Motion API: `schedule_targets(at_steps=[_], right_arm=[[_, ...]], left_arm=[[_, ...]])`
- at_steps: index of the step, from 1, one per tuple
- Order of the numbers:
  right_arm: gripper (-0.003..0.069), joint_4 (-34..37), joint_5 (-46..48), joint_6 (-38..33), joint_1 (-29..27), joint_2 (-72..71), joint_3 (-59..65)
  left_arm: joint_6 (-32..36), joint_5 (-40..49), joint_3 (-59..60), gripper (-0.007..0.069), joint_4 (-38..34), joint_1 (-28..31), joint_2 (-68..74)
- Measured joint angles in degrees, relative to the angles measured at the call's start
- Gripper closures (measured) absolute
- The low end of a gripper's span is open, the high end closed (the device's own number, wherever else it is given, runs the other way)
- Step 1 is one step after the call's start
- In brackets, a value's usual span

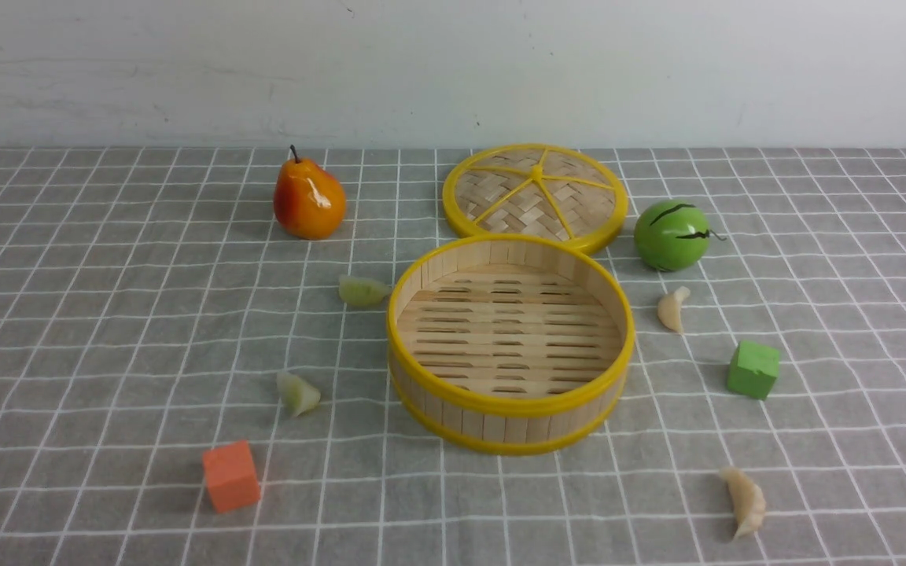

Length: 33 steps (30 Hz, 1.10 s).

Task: Put the dumplings into the steamer on the table with the grey tablecloth.
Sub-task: 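Reach for and grasp a dumpling on the table with the left gripper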

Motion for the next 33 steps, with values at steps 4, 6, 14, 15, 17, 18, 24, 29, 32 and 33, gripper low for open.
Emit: schedule_targets(at_steps=[4,6,14,15,17,18,24,29,32,33], right_arm=[[0.0531,-0.7,-8.4,1.1,0.0,0.0,0.0],[0.0529,-1.0,-13.4,3.7,0.0,0.0,0.0],[0.0536,-1.0,-20.6,11.2,0.0,0.0,-0.2],[0.0552,-1.0,-19.2,11.2,0.0,0.0,-1.0],[0.0609,-1.0,-14.6,11.2,0.0,0.0,-3.8],[0.0634,-0.9,-11.5,11.3,0.0,0.1,-5.8],[0.0664,1.2,7.3,11.3,0.0,11.2,-18.7],[0.0663,1.4,19.0,11.3,0.0,25.1,-26.0],[0.0663,1.4,26.3,11.1,0.0,30.4,-29.2],[0.0663,1.4,30.8,10.1,0.0,33.8,-30.8]], left_arm=[[0.0,-8.9,0.0,0.0387,0.0,0.0,0.0],[-1.3,-14.5,0.0,0.0387,0.1,0.0,0.0],[-19.2,-23.9,-1.8,0.0387,-3.5,0.0,0.0],[-21.2,-22.6,-4.5,0.0394,-5.0,0.0,0.4],[-22.7,-18.1,-10.2,0.0425,-6.2,0.0,2.8],[-22.8,-14.9,-12.8,0.0449,-6.2,0.0,4.2],[-19.4,3.7,-28.4,0.0638,-6.4,0.0,24.0],[-21.4,8.4,-33.8,0.0638,-6.0,-0.5,42.9],[-25.3,13.7,-37.7,0.0638,-5.6,-2.3,50.7],[-27.0,17.6,-40.2,0.0638,-5.6,-3.8,54.5]])
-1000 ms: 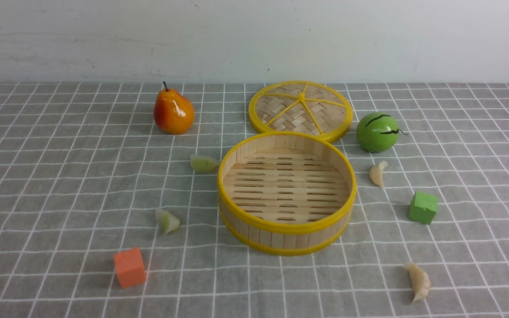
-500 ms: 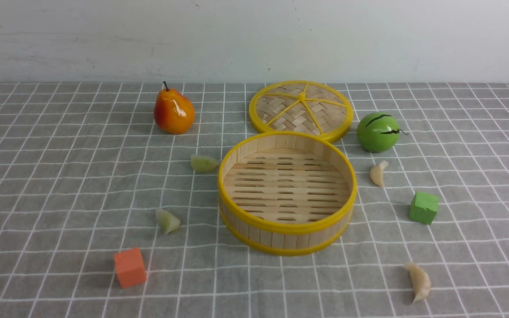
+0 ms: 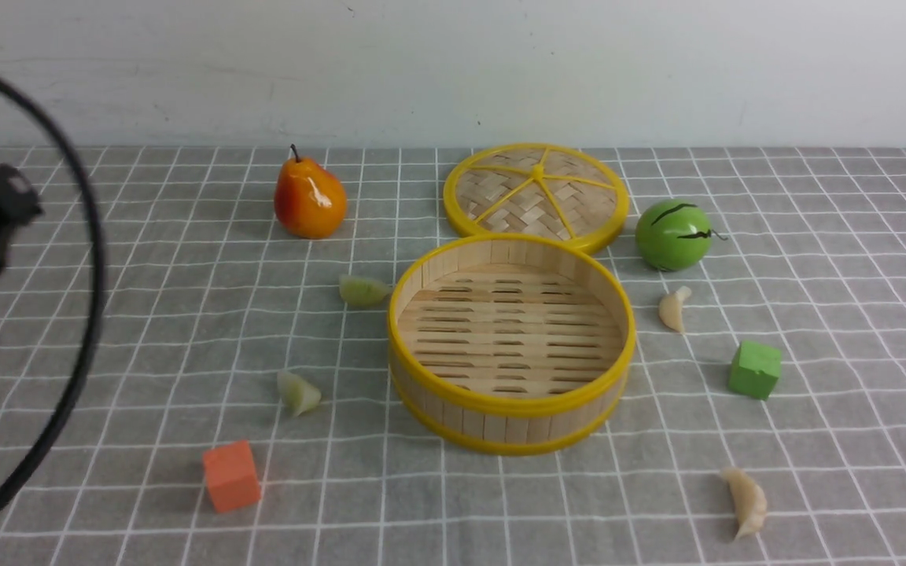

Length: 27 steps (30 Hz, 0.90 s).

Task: Put the dumplings into the steamer on the table with the grey tablecloth.
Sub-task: 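Reach for and grasp a dumpling on the table with the left gripper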

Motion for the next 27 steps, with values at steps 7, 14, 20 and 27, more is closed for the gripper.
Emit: schedule_targets(at_steps=[7,14,20,27], right_arm=[[0.0663,6.5,18.8,-16.5,3.0,11.2,-5.7],[0.0661,17.5,17.1,-29.2,10.9,21.0,-6.4],[0.0661,19.4,14.7,-30.2,14.3,23.7,-6.4],[0.0659,20.6,13.4,-30.3,14.6,23.9,-6.5]], left_arm=[[3.4,20.8,-15.4,0.0638,2.6,-9.8,18.5],[5.7,36.8,-36.9,0.0638,1.2,-11.8,36.9],[5.7,38.7,-47.8,0.0561,3.4,-11.8,47.8],[1.8,38.8,-58.3,0.0269,7.4,-11.8,61.2]])
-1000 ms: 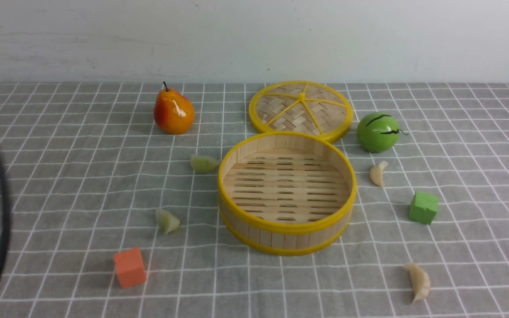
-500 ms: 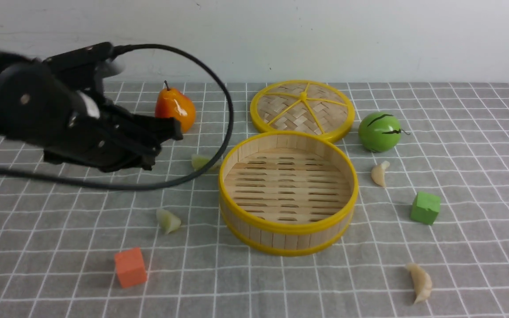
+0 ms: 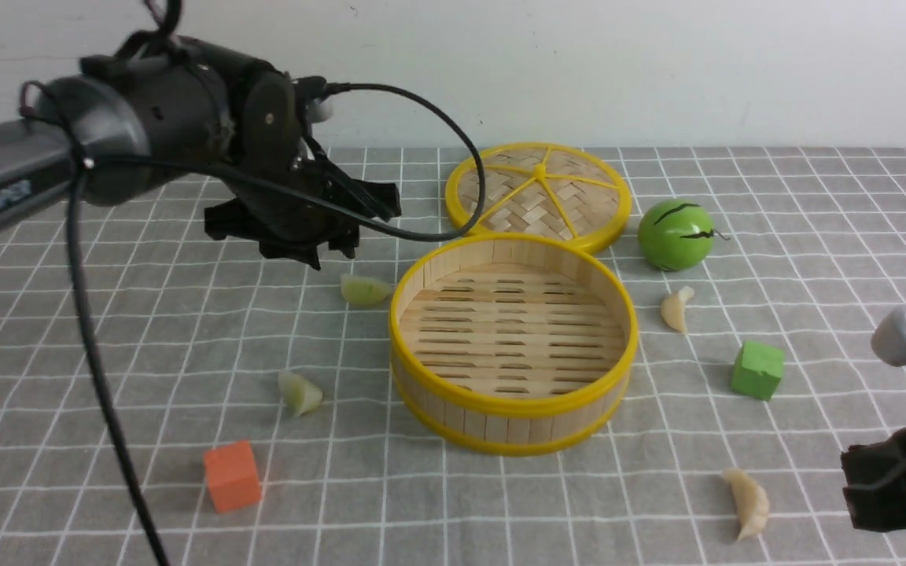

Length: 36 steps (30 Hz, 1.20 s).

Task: Put the dumplings into the steamer on the table with the grey tablecloth.
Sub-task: 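Reach for and grasp a dumpling on the table with the left gripper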

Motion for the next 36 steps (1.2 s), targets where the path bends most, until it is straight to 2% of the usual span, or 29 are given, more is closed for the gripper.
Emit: schedule_targets(at_steps=[1,3,6,9,12,13,15,23,24,25,28,29,30,36], right_arm=[[0.0659,0.0,-0.1,0.0,0.0,0.0,0.0],[0.0657,0.0,-0.3,0.0,0.0,0.0,0.0],[0.0655,0.1,-0.6,0.0,0.0,0.0,-0.1],[0.0652,0.2,-0.8,0.0,0.0,0.0,-0.1],[0.0648,0.2,-1.1,0.0,0.0,0.0,-0.1],[0.0648,0.2,-1.1,0.0,0.0,0.0,-0.1],[0.0647,0.2,-1.3,0.0,0.0,0.0,-0.1],[0.0647,0.5,-1.6,0.0,0.0,0.0,-0.1],[0.0647,1.3,-1.6,0.0,0.0,0.0,-0.1],[0.0647,1.3,-1.6,0.0,0.0,0.0,-0.1],[0.0647,2.7,-1.6,0.0,0.0,0.0,-0.1],[0.0647,3.0,-1.6,0.0,0.0,0.0,-0.1],[0.0647,3.0,-1.6,0.0,0.0,0.0,-0.1],[0.0647,3.0,-1.6,0.0,0.0,0.0,-0.1]], left_arm=[[-0.4,0.1,-0.3,0.0251,0.0,0.0,0.4],[-2.5,0.4,-4.2,0.0163,0.7,0.0,5.2],[-5.8,0.6,-9.1,0.0102,2.0,0.0,10.5],[-9.1,1.2,-12.5,0.0091,4.4,0.0,13.8],[-16.3,2.6,-17.4,0.0097,8.7,0.0,18.0],[-16.3,2.6,-17.6,0.0098,8.9,0.0,18.2],[-19.9,2.9,-19.9,0.0116,8.6,0.0,20.1],[-20.7,4.4,-21.1,0.0173,4.2,0.0,22.2],[-20.7,4.9,-21.2,0.0214,4.6,0.0,22.2],[-20.7,5.0,-21.2,0.0221,4.7,0.0,22.2],[-20.7,6.0,-21.2,0.0349,6.1,0.0,22.3],[-20.7,6.3,-21.2,0.0422,6.8,0.0,22.3],[-20.5,6.5,-21.2,0.0437,6.9,0.0,22.3],[-13.9,8.1,-21.4,0.0433,7.4,0.0,20.9]])
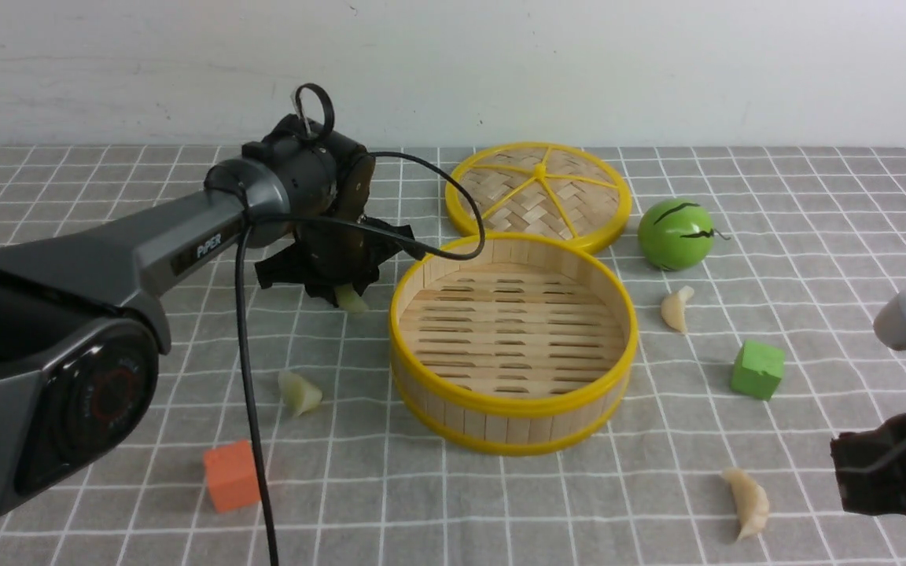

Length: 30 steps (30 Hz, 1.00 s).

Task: Put the dumplings into the steamer on the table with the grey tablecloth.
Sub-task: 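Reach for and grasp a dumpling on the table with the left gripper, then place the dumpling into the bamboo steamer basket with the left gripper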

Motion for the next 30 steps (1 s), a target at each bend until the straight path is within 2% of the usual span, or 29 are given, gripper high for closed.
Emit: schedule_targets(at_steps=[7,8,10,13,23,26,30], right_arm=[[0.0647,0.0,-0.3,0.0,0.0,0.0,0.0],[0.0647,0.0,-0.3,0.0,0.0,0.0,0.0],[0.0647,0.0,-0.8,0.0,0.0,0.0,0.0],[0.0647,0.1,-1.3,0.0,0.0,0.0,0.0],[0.0638,0.2,-1.3,0.0,0.0,0.0,0.0],[0.0638,0.2,-1.3,0.0,0.0,0.0,0.0],[0.0638,0.2,-1.3,0.0,0.0,0.0,0.0]], left_arm=[[13.6,3.3,-1.3,0.0433,-6.0,-1.1,-7.9],[18.5,5.0,-1.6,0.0433,-8.5,-2.5,-9.6],[22.6,6.4,-1.8,0.0433,-10.6,-4.3,-9.9],[25.9,6.0,-1.8,0.0433,-11.4,-7.0,-7.9],[25.2,1.3,-1.7,0.0430,-9.5,-9.0,-1.2],[24.6,0.5,-1.7,0.0376,-9.6,-9.0,-1.1],[21.9,0.0,-1.7,0.0257,-9.8,-9.0,-1.2]])
